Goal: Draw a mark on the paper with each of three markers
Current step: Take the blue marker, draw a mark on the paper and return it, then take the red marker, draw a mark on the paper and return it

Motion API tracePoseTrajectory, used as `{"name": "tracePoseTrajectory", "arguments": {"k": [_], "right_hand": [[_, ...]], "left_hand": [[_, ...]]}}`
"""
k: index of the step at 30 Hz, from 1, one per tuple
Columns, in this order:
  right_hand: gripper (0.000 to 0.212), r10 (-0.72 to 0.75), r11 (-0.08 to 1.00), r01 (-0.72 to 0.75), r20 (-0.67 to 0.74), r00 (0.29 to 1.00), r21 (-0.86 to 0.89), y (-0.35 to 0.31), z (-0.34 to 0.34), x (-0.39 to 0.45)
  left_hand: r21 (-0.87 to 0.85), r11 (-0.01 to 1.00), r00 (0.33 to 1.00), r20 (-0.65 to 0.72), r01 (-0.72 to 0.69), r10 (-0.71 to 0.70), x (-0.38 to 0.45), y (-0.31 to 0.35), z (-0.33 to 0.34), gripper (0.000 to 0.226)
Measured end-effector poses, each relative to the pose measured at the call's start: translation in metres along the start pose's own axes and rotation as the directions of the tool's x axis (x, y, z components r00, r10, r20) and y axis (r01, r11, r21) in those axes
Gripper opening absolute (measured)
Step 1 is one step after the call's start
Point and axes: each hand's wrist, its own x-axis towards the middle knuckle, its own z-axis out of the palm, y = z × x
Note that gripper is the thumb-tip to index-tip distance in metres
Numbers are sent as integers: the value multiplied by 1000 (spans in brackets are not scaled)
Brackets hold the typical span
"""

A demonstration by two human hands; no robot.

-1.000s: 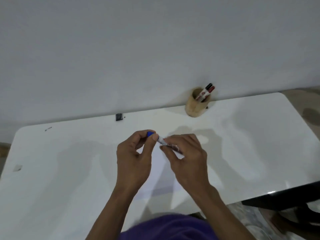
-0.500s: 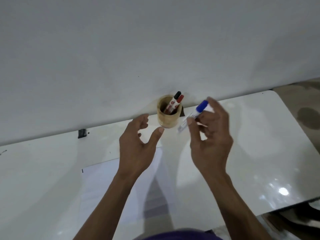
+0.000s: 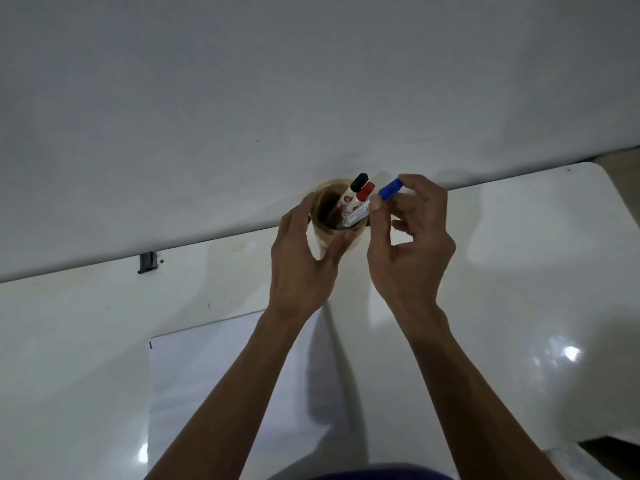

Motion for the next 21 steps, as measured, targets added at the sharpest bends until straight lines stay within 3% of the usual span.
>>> {"name": "tracePoseTrajectory", "arguments": {"k": [6, 12, 17, 21], "right_hand": [[16, 59, 994, -54, 56, 997, -98, 14, 12, -9], [20, 134, 987, -129, 47, 990, -93, 10, 17, -9], [45, 207, 970, -199, 42, 978, -138, 2, 19, 4], [38, 247, 946, -235, 30, 969, -222, 3, 25, 11]], "left_hand": [[-52, 998, 999, -39, 34, -36, 1, -8, 7, 61], [-62, 998, 998, -61, 21, -24, -1, -7, 7, 62], [-66, 998, 997, -74, 10, -15, -1, -8, 10, 62], [-73, 997, 997, -76, 27, -33, -1, -10, 11, 65]]}}
